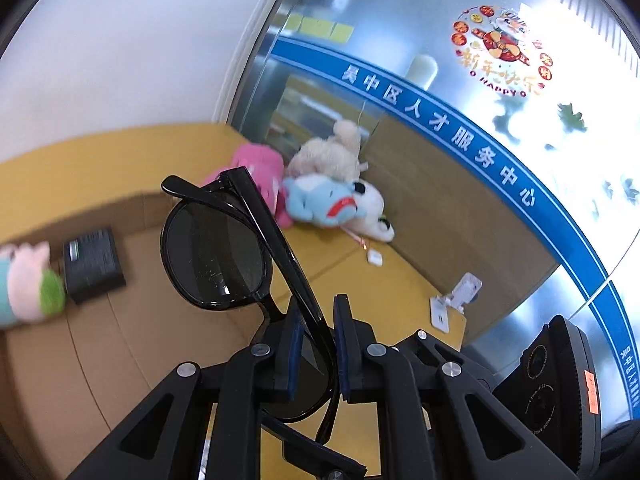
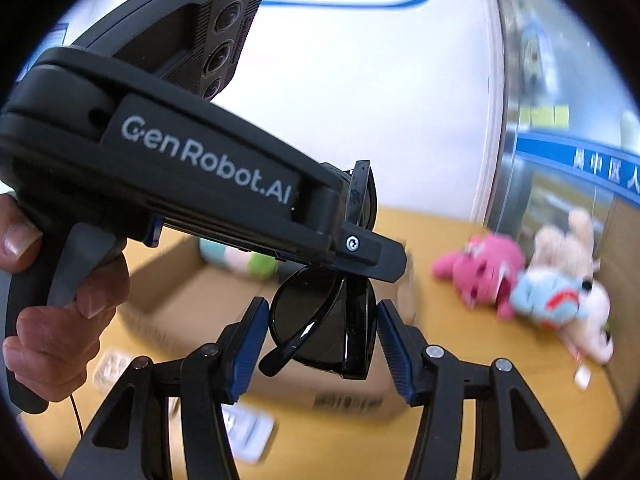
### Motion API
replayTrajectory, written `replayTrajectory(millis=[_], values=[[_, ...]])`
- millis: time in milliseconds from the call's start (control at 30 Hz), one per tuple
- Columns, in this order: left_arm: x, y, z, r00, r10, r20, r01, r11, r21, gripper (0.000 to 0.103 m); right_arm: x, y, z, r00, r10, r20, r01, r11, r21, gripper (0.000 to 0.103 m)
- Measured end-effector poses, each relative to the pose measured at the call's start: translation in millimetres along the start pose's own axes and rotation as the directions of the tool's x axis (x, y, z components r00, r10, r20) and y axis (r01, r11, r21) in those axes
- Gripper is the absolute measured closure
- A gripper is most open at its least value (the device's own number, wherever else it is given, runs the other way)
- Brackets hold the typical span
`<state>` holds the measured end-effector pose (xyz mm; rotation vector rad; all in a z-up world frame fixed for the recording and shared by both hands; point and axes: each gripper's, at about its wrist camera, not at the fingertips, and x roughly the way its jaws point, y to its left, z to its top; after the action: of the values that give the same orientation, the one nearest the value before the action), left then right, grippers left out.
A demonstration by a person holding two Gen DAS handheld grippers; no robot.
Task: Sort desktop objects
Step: 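Lift the sunglasses with the right gripper and carry them over the cardboard box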
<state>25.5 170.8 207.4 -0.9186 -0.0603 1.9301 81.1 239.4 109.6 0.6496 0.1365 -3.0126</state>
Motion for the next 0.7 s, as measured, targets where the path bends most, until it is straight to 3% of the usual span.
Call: replayTrajectory(millis=[167,367,500,700], values=[[-12,14,51,0.999,-0.01,0.04,0.009,1.0,0.028,0.091,14,-11,50,0.998,-0.005,0.069,0.004,1.0,0.003,0.048],[-3,56,98,0.999,-0.003,0.045,0.002,1.0,0.007,0.091,52,-22,92,0.998,0.015,0.069,-0.015,1.0,0.005,0.048],[28,104,120,1.0,-0.005,-0.004,0.004,0.998,-0.057,0.091,95,-28,104,0.999,0.035,0.01,-0.036,0.999,0.015,0.048],[96,179,113,0.994,-0.043,-0.097,0.023,0.979,-0.201,0.091,178,-50,90,0.987,0.079,-0.138,-0.072,0.996,0.053,0.048]])
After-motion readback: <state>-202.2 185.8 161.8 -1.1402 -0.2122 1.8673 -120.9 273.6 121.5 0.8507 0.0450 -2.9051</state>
